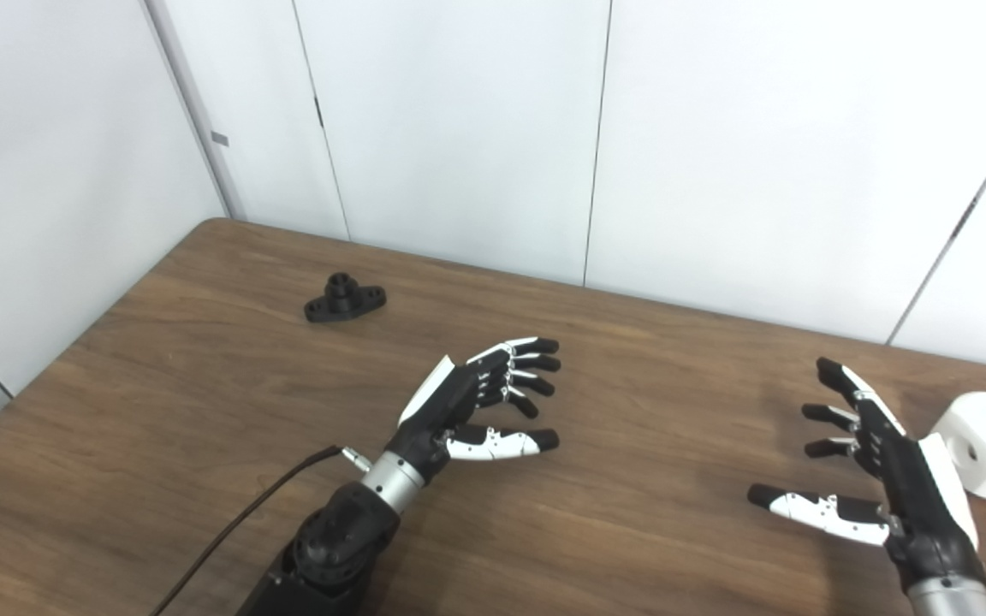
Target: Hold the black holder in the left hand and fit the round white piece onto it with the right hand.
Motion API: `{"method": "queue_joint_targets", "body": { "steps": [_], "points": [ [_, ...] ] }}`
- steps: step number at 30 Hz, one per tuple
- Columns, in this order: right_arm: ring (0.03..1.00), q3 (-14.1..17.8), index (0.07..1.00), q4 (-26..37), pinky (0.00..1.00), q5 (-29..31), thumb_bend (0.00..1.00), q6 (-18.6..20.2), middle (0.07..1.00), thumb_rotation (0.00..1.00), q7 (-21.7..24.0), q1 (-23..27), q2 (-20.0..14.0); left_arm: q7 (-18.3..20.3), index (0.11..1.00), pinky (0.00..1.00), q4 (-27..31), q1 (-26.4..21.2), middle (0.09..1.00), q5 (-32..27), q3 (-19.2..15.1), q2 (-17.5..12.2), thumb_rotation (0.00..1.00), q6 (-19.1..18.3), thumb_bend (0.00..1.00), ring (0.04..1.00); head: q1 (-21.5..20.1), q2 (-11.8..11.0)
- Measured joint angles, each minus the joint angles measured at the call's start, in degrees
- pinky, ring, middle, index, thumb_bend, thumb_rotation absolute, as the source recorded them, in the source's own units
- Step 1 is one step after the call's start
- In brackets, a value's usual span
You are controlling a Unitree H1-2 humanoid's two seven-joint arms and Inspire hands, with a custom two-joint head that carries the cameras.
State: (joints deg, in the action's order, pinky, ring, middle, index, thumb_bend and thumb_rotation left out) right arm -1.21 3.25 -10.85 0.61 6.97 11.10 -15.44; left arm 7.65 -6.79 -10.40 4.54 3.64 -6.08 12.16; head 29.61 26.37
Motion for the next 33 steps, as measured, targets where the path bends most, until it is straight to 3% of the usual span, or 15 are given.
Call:
{"method": "queue_joint_targets", "body": {
  "steps": [4, 11, 13, 16, 19, 27, 30, 33],
  "points": [
    [0.778, 0.05, 0.891, -1.42, 0.6, 0.37, 0.78, -0.75, 0.903, 0.12, 0.0, 0.05, -0.18, -0.56, 0.801, 0.57, -0.02, -0.11, 0.784, 0.43, 0.05, 0.08, 0.1, 0.0, 0.73, 0.702, 0.71, -0.18],
    [0.778, 0.34, 0.89, -1.56, 0.61, 0.48, 0.78, -1.09, 0.902, 0.14, 0.0, 0.04, -0.44, -0.42, 0.802, 0.56, -2.02, -0.71, 0.783, 0.02, 0.47, 0.35, 0.1, 0.93, 0.73, 0.696, 0.36, 0.26],
    [0.77, 0.37, 0.886, -1.55, 0.6, 0.47, 0.78, -1.09, 0.896, 0.15, 0.0, 0.04, -0.49, -0.27, 0.783, 0.57, -2.01, -0.72, 0.778, -0.64, 0.35, 0.35, 0.03, 0.88, 0.69, 0.69, 0.53, 0.35],
    [0.767, 0.46, 0.883, -1.54, 0.59, 0.45, 0.78, -1.09, 0.893, 0.15, 0.0, 0.04, -0.54, 0.89, 0.753, 0.55, -1.86, -0.73, 0.753, -4.15, -0.62, 0.37, 0.0, -0.16, 0.6, 0.669, 0.54, 0.17],
    [0.765, 0.79, 0.884, -1.53, 0.6, 0.48, 0.77, -1.1, 0.893, 0.17, 0.0, 0.03, -0.54, 1.69, 0.719, 0.55, -1.0, -0.8, 0.733, -6.93, -2.03, -0.17, 0.0, -1.5, 0.58, 0.652, 0.62, 0.09],
    [0.768, 1.18, 0.886, -1.54, 0.59, 1.04, 0.77, -1.11, 0.901, 0.18, 0.0, -0.04, -0.53, 1.99, 0.674, 0.56, 5.71, -3.22, 0.669, -1.7, -2.65, -7.85, 0.0, -6.91, 0.63, 0.612, 0.89, -0.09],
    [0.764, 1.21, 0.885, -1.73, 0.58, 1.26, 0.77, -1.4, 0.898, 0.17, 0.0, -0.04, -0.55, 2.02, 0.682, 0.51, 7.38, -4.34, 0.708, 0.08, -2.79, -9.97, 0.0, -7.97, 0.65, 0.627, 0.89, -0.09],
    [0.761, 1.23, 0.883, -1.92, 0.59, 1.3, 0.77, -1.58, 0.898, 0.16, 0.0, -0.03, -0.59, 2.02, 0.695, 0.52, 9.21, -5.11, 0.727, 0.5, -3.43, -11.02, 0.0, -9.64, 0.67, 0.643, 0.97, 0.0]
  ]
}}
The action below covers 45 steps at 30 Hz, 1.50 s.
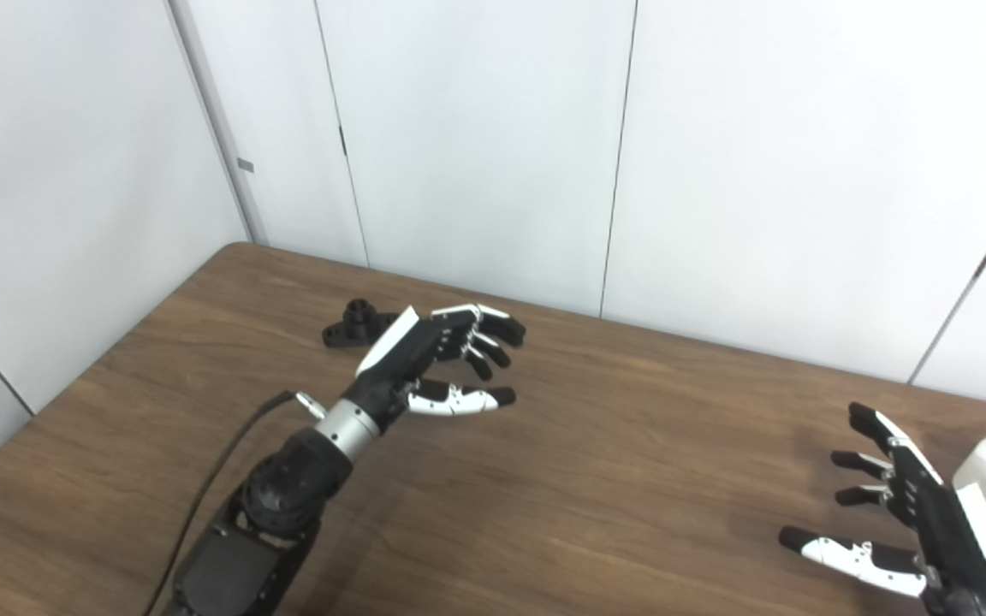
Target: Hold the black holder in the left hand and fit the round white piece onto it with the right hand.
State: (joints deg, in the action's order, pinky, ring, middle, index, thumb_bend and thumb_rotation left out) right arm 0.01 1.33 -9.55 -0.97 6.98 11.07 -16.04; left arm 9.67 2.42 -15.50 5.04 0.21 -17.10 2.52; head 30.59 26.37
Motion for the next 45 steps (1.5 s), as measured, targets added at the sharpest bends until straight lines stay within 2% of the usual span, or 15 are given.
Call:
{"method": "queue_joint_targets", "body": {
  "steps": [4, 8, 12, 14, 18, 20, 23, 25, 28, 32, 37, 41, 45],
  "points": [
    [0.764, 0.07, 0.884, 0.0, 0.59, 0.15, 0.77, 0.0, 0.9, 0.16, 0.0, 0.06, -0.65, -0.14, 0.726, 0.59, 1.6, -0.82, 0.758, 1.79, -1.0, -1.19, 0.0, -2.08, 0.67, 0.684, 0.53, -0.17],
    [0.764, 0.13, 0.886, 0.02, 0.61, 0.34, 0.77, 0.03, 0.902, 0.16, 0.0, 0.1, -0.77, -0.68, 0.829, 0.67, 4.09, -1.16, 0.834, 3.25, -3.01, -2.2, 0.0, -4.49, 0.71, 0.759, 0.53, -0.26],
    [0.762, 0.09, 0.889, 0.03, 0.6, 0.53, 0.76, 0.07, 0.904, 0.15, 0.01, 0.2, -0.76, -1.63, 0.877, 0.74, 5.81, -1.9, 0.886, 5.05, -5.49, -2.99, 0.0, -7.43, 0.74, 0.835, 1.05, -0.26],
    [0.76, 0.05, 0.884, 0.03, 0.59, 0.92, 0.77, 0.07, 0.903, 0.15, 0.04, 0.24, -0.71, -2.58, 0.874, 0.75, 5.82, -2.08, 0.892, 6.21, -6.79, -3.7, 0.0, -8.33, 0.74, 0.842, 0.88, -0.26],
    [0.757, -0.05, 0.882, -0.02, 0.6, 1.23, 0.77, 0.07, 0.903, 0.14, 0.04, 0.28, -0.64, -2.86, 0.875, 0.74, 5.86, -2.08, 0.891, 8.72, -8.08, -6.97, 0.03, -8.82, 0.77, 0.853, 0.97, -0.44],
    [0.756, -0.12, 0.883, -0.1, 0.59, 1.22, 0.77, 0.07, 0.904, 0.15, 0.03, 0.3, -0.54, -2.93, 0.876, 0.73, 6.43, -2.08, 0.908, 9.03, -8.99, -8.02, 0.03, -10.51, 0.77, 0.87, 1.14, -0.53],
    [0.767, -0.27, 0.881, -0.25, 0.6, 1.19, 0.77, 0.07, 0.908, 0.17, 0.03, 0.44, -0.18, -2.97, 0.881, 0.81, 7.77, -2.08, 0.935, 10.86, -9.39, -9.0, 0.07, -12.61, 0.79, 0.912, 1.32, -0.53],
    [0.767, -0.33, 0.877, -0.25, 0.59, 1.19, 0.77, 0.07, 0.906, 0.17, 0.03, 0.64, 0.34, -2.95, 0.881, 0.84, 7.78, -2.08, 0.936, 11.04, -9.94, -9.5, 0.05, -13.47, 0.79, 0.913, 1.41, -0.53],
    [0.762, -0.37, 0.877, -0.35, 0.58, 1.17, 0.77, 0.05, 0.904, 0.17, 0.02, 0.65, 0.69, -2.95, 0.867, 0.81, 7.76, -2.08, 0.914, 10.64, -11.14, -10.08, 0.04, -13.74, 0.78, 0.897, 1.49, -0.62],
    [0.759, -0.32, 0.877, -1.2, 0.57, 1.13, 0.76, -0.32, 0.904, 0.16, 0.01, 0.65, 0.67, -2.96, 0.856, 0.78, 7.54, -2.08, 0.905, 11.18, -11.56, -11.84, 0.04, -13.54, 0.79, 0.893, 1.41, -0.79],
    [0.757, -0.27, 0.879, -1.84, 0.57, 1.14, 0.77, -1.17, 0.902, 0.15, 0.01, 0.63, 0.67, -2.93, 0.856, 0.89, 4.99, -2.07, 0.923, 13.45, -11.52, -15.5, 0.1, -12.54, 0.8, 0.931, 1.14, -0.88],
    [0.752, -0.05, 0.88, -1.84, 0.57, 1.16, 0.76, -1.22, 0.901, 0.14, 0.01, 0.63, 0.67, -2.37, 0.835, 0.89, 4.56, -2.05, 0.923, 15.61, -10.77, -18.05, 0.09, -13.53, 0.8, 0.931, 0.88, -0.97],
    [0.742, 0.16, 0.879, -1.83, 0.56, 1.22, 0.77, -1.54, 0.897, 0.15, 0.02, 0.55, 0.57, -1.55, 0.839, 0.91, 2.9, -2.05, 0.941, 16.19, -10.35, -19.12, 0.1, -15.53, 0.83, 0.962, 0.79, -1.05]
  ]
}}
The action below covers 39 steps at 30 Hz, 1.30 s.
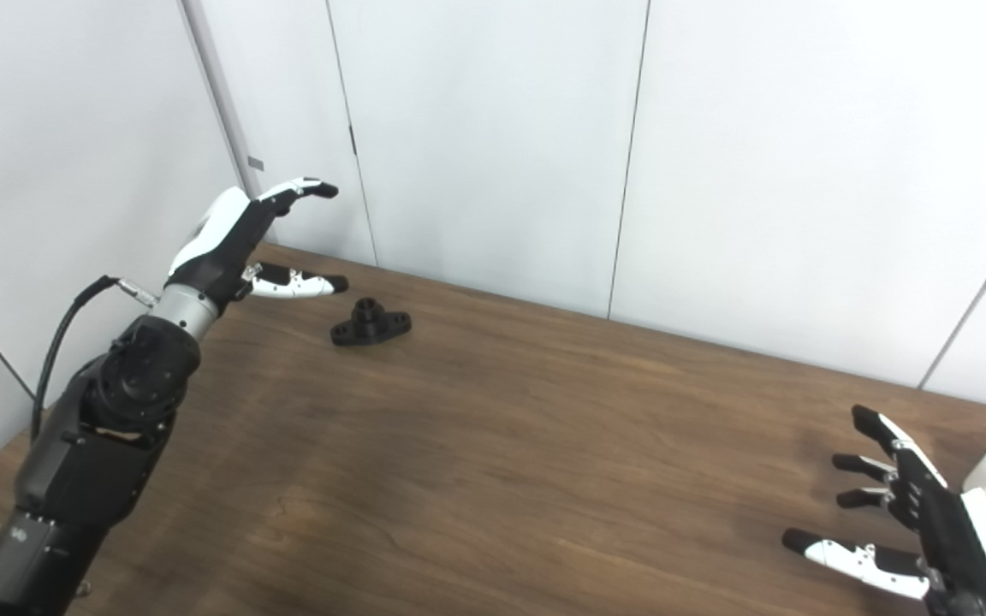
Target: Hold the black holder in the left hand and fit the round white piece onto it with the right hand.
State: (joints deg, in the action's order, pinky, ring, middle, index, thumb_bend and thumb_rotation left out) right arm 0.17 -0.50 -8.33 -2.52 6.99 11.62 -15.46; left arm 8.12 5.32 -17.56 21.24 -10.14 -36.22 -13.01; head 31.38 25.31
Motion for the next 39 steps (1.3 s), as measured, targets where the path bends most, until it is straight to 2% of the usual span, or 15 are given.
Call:
{"method": "queue_joint_targets", "body": {
  "steps": [4, 11, 17, 22, 26, 31, 36, 39],
  "points": [
    [0.741, 0.27, 0.876, 0.04, 0.56, 0.11, 0.78, 0.0, 0.891, 0.16, 0.01, -0.03, -0.15, 0.87, 0.85, 0.94, -1.68, -0.02, 0.971, -0.1, 0.02, -0.42, 0.16, -1.4, 0.88, 0.996, 0.09, 0.0],
    [0.742, 0.39, 0.871, 0.15, 0.55, 0.12, 0.79, 0.07, 0.892, 0.19, 0.01, -0.04, -0.26, 1.27, 0.875, 0.99, -5.43, -0.28, 1.0, 1.39, 1.32, -2.6, 0.27, -2.62, 0.98, 1.0, 0.0, 0.7],
    [0.729, 0.45, 0.871, 0.51, 0.54, 0.27, 0.79, 0.14, 0.89, 0.18, 0.06, -0.05, -0.28, 1.38, 0.872, 1.0, -7.74, -0.31, 1.0, 4.0, 4.27, -3.78, 0.27, -3.62, 1.0, 1.0, -0.09, 0.97],
    [0.74, 0.46, 0.868, 0.71, 0.55, 0.36, 0.8, 0.16, 0.887, 0.22, 0.19, -0.09, -0.32, 1.48, 0.868, 1.0, -9.4, -0.32, 1.0, 6.21, 6.78, -3.75, 0.25, -4.4, 0.98, 1.0, -0.44, 1.23],
    [0.732, 0.5, 0.872, 0.8, 0.55, 0.34, 0.8, 0.16, 0.886, 0.23, 0.22, -0.15, -1.0, 1.46, 0.873, 1.0, -11.41, -0.59, 1.0, 7.95, 8.51, -3.72, 0.3, -5.04, 0.99, 1.0, -0.62, 1.23],
    [0.725, 0.5, 0.865, 1.35, 0.53, 0.32, 0.81, 0.16, 0.878, 0.24, 0.22, -0.22, -1.77, 1.44, 0.872, 1.0, -14.47, -1.91, 1.0, 8.25, 10.0, -3.56, 0.29, -5.78, 1.0, 1.0, -2.02, 1.32],
    [0.725, 0.4, 0.856, 2.22, 0.54, 0.2, 0.81, 0.32, 0.868, 0.2, 0.22, -0.52, -1.75, 0.54, 0.85, 1.0, -17.26, -3.04, 1.0, 9.44, 12.27, -3.24, 0.26, -5.04, 0.98, 1.0, -2.46, 1.67],
    [0.728, 0.37, 0.857, 2.27, 0.54, 0.2, 0.81, 0.54, 0.874, 0.18, 0.22, -0.68, -1.74, -0.61, 0.846, 1.0, -19.63, -3.46, 1.0, 10.64, 13.79, -3.24, 0.28, -3.75, 0.98, 1.0, -2.55, 1.67]
  ]
}}
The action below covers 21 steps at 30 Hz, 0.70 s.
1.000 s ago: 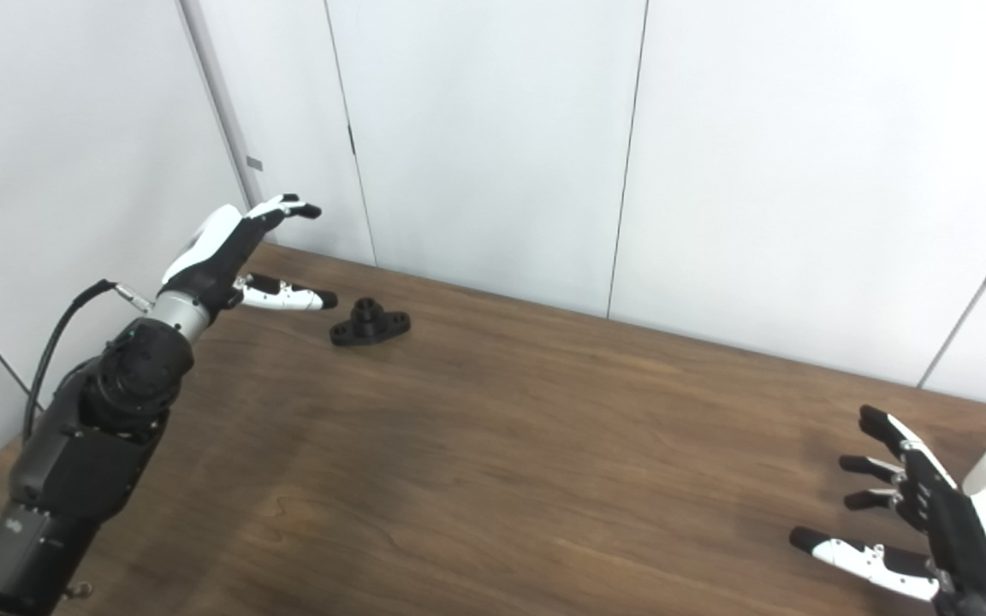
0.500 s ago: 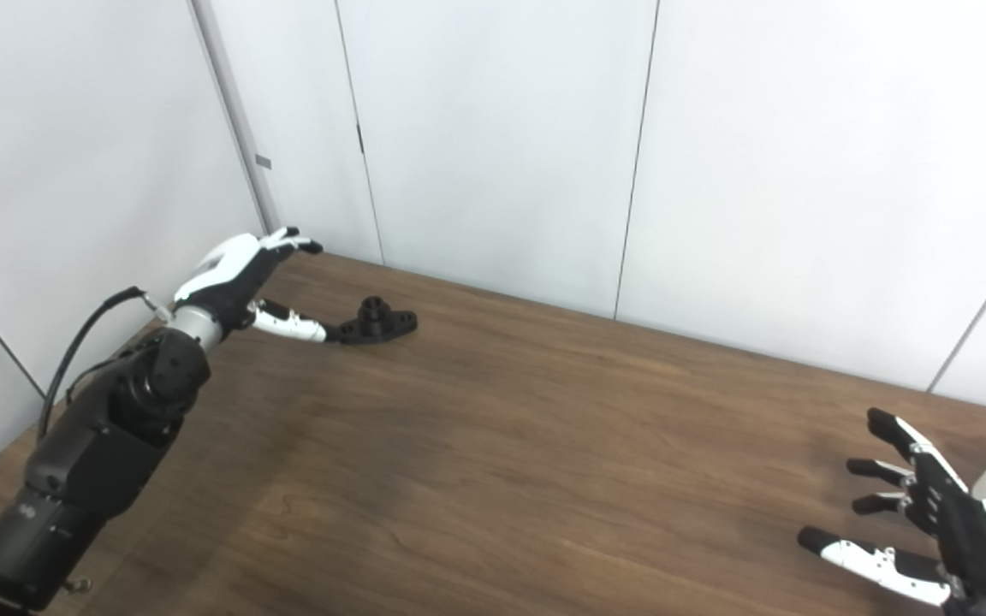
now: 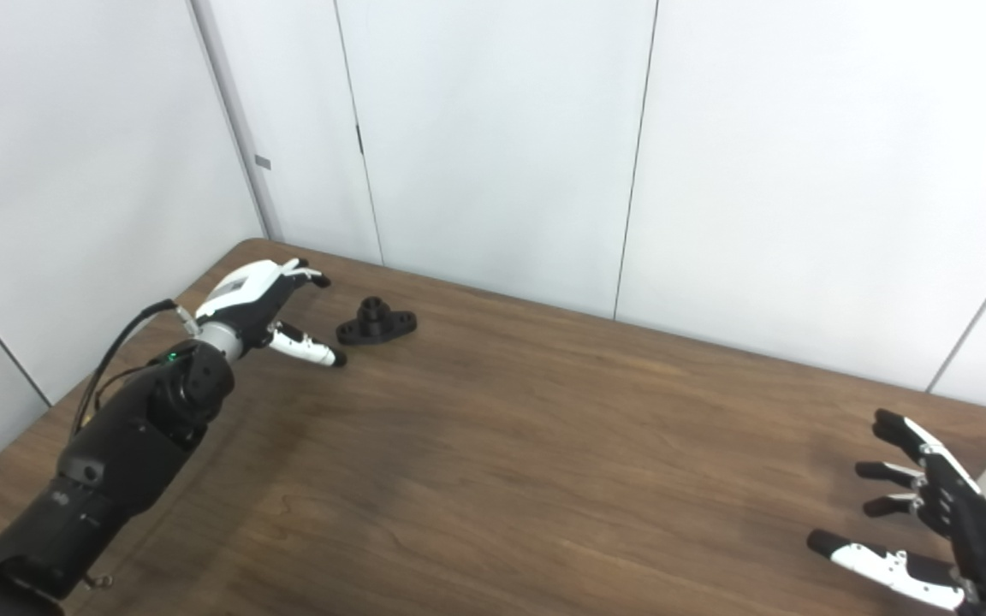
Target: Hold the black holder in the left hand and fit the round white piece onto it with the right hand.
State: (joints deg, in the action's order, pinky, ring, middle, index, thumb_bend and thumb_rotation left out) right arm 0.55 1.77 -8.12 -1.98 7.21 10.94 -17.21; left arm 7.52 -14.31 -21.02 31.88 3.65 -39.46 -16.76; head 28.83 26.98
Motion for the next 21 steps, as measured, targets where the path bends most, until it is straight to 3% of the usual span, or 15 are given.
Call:
{"method": "queue_joint_targets", "body": {
  "steps": [6, 21],
  "points": [
    [0.731, 0.03, 0.865, 0.49, 0.54, 0.0, 0.8, 0.73, 0.879, 0.19, 0.0, -0.37, -0.02, -2.85, 0.843, 1.0, -3.64, -0.67, 1.0, 1.53, 0.86, 0.07, 0.27, 1.69, 0.95, 1.0, -0.09, 0.17],
    [0.734, -0.03, 0.865, 1.42, 0.55, -0.26, 0.8, 1.54, 0.874, 0.15, 0.0, -0.95, -0.01, -4.44, 0.836, 1.0, -9.08, -2.85, 1.0, 1.37, 1.7, 1.36, 0.31, 3.92, 0.94, 1.0, -0.61, -0.09]
  ]
}}
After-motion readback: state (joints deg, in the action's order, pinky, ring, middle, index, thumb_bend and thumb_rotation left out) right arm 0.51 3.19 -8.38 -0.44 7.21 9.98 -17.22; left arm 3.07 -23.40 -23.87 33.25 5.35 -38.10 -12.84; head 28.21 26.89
